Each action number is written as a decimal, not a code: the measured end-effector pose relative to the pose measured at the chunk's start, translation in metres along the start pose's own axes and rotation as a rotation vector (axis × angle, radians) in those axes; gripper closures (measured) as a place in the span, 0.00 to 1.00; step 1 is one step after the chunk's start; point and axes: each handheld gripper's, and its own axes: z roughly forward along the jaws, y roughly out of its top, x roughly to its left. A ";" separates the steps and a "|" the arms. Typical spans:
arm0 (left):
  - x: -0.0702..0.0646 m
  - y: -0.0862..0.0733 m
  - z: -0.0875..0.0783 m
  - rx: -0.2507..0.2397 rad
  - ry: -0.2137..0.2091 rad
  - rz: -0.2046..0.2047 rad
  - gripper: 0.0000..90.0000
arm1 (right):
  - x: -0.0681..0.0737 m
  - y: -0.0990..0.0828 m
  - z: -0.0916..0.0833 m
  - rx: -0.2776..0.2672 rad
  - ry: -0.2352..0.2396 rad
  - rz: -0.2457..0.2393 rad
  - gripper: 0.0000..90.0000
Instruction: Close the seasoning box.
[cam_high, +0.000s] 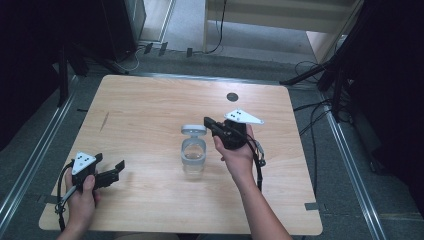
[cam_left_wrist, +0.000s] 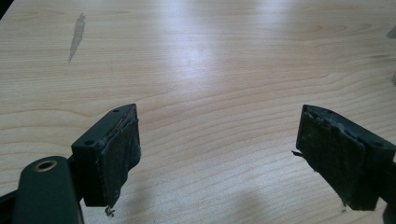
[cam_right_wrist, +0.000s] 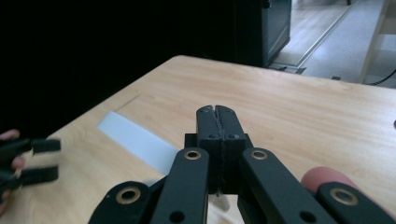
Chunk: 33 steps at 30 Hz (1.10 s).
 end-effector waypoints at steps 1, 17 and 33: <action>0.000 0.000 0.000 0.002 0.003 0.006 0.16 | 0.002 -0.003 -0.002 0.009 0.006 -0.015 1.00; -0.001 0.000 0.000 0.000 0.000 0.007 0.16 | -0.046 -0.032 -0.057 -0.018 -0.230 -0.009 0.45; -0.003 0.000 0.000 0.007 0.008 0.022 0.16 | -0.084 -0.083 -0.136 -0.005 -0.389 0.045 0.26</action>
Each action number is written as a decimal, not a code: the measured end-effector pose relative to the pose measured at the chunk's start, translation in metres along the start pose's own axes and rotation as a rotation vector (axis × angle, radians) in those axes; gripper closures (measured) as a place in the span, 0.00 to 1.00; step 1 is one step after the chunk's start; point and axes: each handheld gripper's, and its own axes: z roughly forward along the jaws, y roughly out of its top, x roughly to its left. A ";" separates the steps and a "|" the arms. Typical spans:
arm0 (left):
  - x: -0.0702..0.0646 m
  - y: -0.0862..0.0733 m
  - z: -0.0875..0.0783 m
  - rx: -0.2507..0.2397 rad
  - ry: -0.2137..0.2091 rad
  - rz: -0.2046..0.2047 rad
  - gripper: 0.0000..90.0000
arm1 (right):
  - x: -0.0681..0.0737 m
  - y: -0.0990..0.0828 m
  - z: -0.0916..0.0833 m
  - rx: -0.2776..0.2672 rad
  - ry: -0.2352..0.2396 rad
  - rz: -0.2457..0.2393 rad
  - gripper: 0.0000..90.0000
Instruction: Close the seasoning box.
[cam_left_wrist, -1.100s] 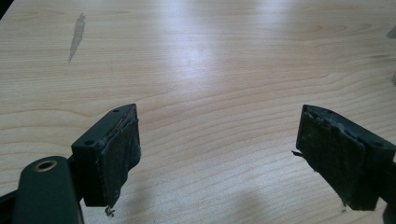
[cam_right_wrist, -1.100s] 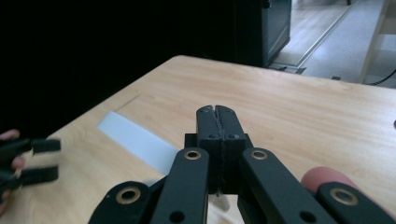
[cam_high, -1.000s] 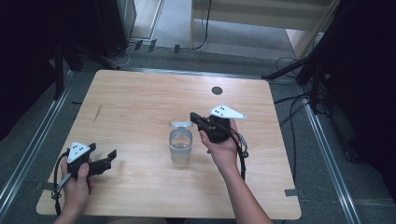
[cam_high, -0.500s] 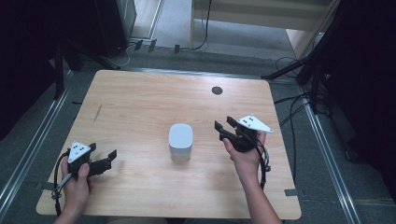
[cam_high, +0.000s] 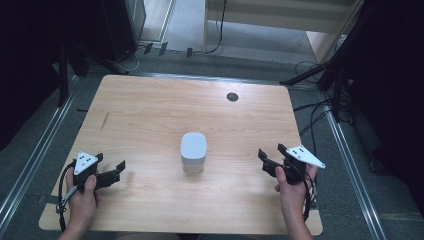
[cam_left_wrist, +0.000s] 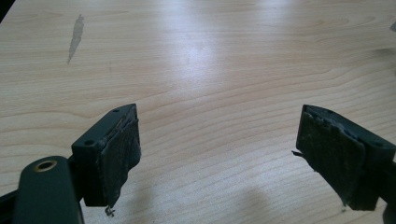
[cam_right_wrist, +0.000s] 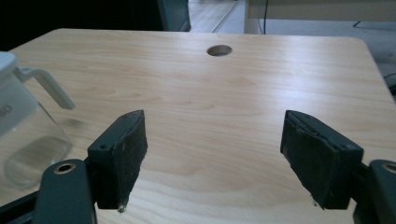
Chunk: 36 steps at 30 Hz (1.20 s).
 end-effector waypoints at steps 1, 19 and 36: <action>0.000 0.000 0.000 0.000 0.001 0.000 0.16 | -0.003 -0.002 -0.003 0.000 -0.004 0.003 0.26; -0.001 0.000 0.000 -0.001 0.005 0.005 0.16 | -0.053 -0.064 -0.053 0.055 -0.109 0.082 0.26; 0.000 0.000 0.000 0.000 0.007 -0.003 0.16 | -0.065 -0.085 -0.069 0.056 -0.151 0.095 0.27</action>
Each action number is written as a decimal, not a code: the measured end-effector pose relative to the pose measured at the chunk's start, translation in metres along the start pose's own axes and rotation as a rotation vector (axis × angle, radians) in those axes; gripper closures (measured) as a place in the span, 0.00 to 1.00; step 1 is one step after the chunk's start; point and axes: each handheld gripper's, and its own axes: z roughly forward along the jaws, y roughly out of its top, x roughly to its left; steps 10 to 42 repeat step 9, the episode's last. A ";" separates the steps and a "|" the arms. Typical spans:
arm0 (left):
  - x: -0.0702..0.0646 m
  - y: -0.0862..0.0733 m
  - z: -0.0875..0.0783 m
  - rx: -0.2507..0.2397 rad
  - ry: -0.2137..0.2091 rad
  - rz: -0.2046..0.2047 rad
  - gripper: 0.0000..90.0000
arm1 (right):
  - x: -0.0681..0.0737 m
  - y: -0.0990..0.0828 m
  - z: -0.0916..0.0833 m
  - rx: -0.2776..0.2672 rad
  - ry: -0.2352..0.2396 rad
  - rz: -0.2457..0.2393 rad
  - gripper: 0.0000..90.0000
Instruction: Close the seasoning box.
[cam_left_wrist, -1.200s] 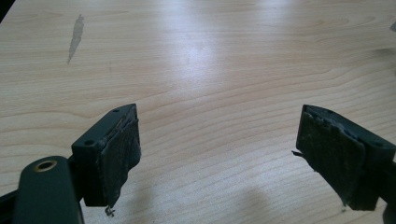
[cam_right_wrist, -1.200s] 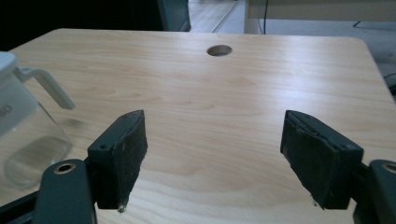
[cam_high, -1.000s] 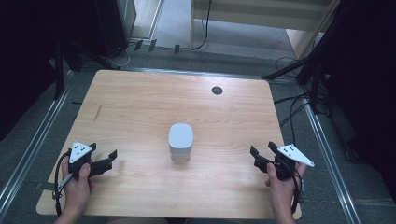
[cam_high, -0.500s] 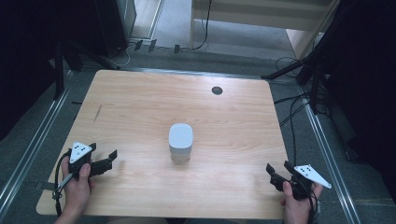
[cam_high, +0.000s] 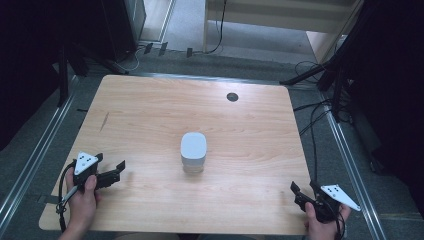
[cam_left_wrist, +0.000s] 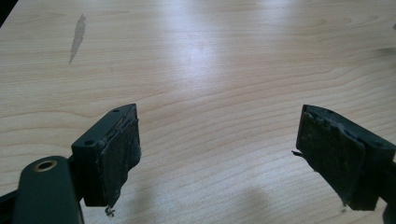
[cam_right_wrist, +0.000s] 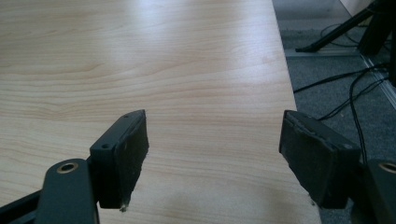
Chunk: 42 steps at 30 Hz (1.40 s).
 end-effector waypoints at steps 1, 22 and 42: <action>0.000 0.000 0.000 -0.001 -0.003 -0.004 0.16 | 0.000 0.000 0.000 -0.004 0.006 -0.003 0.27; 0.001 0.000 0.000 -0.001 0.002 -0.008 0.16 | 0.002 0.000 0.000 0.003 -0.003 -0.013 0.27; 0.001 0.000 0.000 -0.001 0.002 -0.008 0.16 | 0.002 0.000 0.000 0.003 -0.003 -0.013 0.27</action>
